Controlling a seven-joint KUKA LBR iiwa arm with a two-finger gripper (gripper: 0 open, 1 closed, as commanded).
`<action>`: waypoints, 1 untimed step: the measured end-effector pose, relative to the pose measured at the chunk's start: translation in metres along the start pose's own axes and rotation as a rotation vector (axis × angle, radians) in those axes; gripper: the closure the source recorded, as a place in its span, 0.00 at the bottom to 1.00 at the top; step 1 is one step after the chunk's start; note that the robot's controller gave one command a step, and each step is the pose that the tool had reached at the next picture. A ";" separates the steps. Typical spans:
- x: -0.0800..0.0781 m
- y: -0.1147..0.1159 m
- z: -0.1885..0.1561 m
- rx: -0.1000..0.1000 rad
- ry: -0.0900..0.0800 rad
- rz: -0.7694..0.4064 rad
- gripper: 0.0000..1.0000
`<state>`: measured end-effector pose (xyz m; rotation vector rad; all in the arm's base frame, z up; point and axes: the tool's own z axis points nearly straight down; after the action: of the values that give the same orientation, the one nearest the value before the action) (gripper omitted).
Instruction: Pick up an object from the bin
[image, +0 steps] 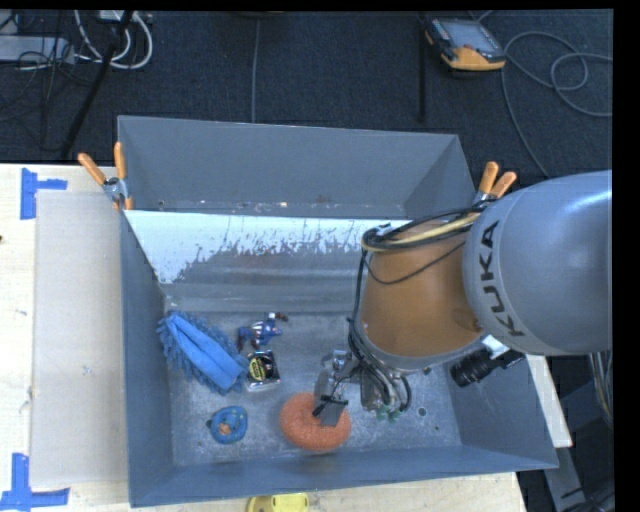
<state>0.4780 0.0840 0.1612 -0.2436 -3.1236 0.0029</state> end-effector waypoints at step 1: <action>-0.010 -0.017 0.016 -0.005 -0.018 0.010 1.00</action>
Offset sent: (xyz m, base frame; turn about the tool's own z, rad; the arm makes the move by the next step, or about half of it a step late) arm 0.0258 0.0180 -0.0278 -0.1722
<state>0.4848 0.0657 0.1453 -0.2608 -3.1404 -0.0031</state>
